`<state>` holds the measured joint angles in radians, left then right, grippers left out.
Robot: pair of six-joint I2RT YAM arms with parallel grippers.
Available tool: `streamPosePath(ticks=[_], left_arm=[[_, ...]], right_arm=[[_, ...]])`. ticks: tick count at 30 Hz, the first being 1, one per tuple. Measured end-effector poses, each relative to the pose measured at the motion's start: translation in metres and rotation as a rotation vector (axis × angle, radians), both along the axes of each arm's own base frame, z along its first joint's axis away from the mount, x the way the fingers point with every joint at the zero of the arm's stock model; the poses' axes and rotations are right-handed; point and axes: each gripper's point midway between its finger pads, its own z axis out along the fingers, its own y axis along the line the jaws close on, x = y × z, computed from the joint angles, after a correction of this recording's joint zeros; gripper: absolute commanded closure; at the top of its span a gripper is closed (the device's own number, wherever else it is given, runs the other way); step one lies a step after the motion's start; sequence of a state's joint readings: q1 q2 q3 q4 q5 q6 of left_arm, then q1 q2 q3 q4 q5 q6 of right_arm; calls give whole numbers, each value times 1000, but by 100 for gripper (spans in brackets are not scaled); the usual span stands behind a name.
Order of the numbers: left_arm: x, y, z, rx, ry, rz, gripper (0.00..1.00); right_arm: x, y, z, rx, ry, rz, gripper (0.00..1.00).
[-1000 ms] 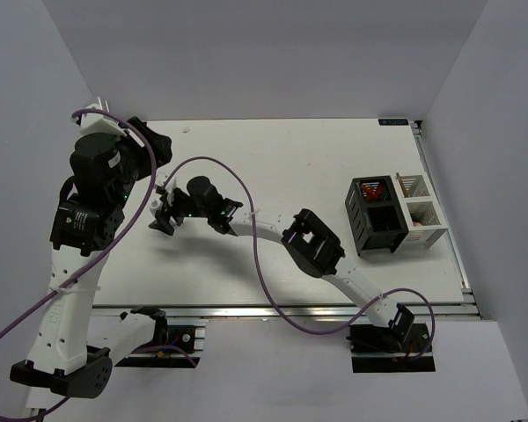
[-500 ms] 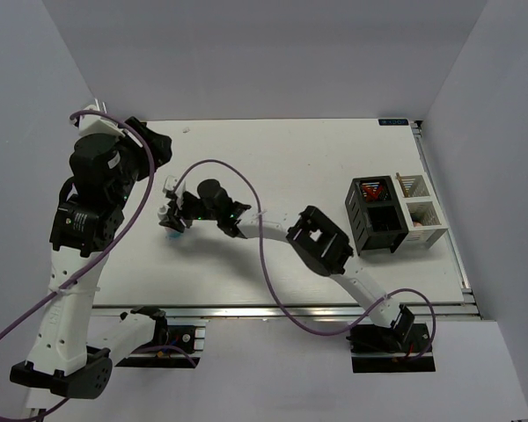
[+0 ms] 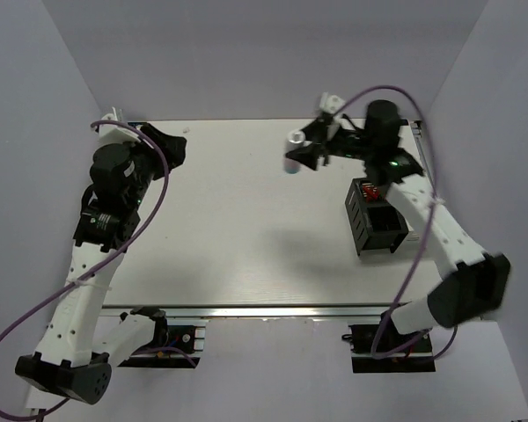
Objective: Organize the makeup
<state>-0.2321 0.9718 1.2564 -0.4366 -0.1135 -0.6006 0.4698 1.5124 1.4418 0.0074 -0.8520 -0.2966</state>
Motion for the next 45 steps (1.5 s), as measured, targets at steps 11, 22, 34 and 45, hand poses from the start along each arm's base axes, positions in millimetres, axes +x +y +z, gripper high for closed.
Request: streamPosePath(ticks=[11, 22, 34, 45], left_arm=[[48, -49, -48, -58, 51, -195, 25], [62, -76, -103, -79, 141, -321, 14], [60, -78, -105, -82, 128, -333, 6], [59, -77, -107, -82, 131, -334, 2]], right_arm=[[-14, -230, -89, -207, 226, -628, 100], [-32, -268, -140, -268, 311, -785, 100], [-26, -277, -188, -264, 353, -856, 55], [-31, -280, -188, -253, 310, -882, 18]])
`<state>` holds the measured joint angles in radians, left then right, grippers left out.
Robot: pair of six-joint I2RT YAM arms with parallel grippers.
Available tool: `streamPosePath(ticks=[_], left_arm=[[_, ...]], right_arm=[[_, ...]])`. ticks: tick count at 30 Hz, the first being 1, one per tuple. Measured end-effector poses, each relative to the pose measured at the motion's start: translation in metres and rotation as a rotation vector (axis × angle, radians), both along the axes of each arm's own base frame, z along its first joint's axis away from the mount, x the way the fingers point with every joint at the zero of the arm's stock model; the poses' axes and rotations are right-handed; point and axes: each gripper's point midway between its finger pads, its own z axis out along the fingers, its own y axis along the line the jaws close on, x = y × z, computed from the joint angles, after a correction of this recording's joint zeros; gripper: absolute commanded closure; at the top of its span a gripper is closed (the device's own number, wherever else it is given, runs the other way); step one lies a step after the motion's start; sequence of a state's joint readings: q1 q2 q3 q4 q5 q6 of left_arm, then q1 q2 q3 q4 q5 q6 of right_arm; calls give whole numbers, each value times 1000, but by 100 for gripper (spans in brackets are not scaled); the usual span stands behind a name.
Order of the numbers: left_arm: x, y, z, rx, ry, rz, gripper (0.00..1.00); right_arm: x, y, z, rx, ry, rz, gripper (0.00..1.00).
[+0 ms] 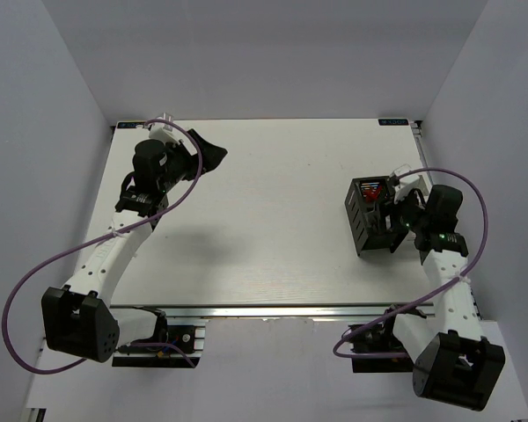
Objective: Organize the makeup
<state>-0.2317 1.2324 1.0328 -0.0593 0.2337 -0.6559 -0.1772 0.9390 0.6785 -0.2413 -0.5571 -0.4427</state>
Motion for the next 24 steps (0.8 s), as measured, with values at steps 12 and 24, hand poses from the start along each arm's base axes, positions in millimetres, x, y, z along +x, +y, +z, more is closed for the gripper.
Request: streamPosePath(ticks=[12, 24], left_arm=[[-2, -7, 8, -12, -32, -48, 2], [-5, -13, 20, -23, -77, -91, 2]], right_arm=[[41, -5, 160, 94, -141, -82, 11], [93, -15, 183, 246, 79, -216, 11]])
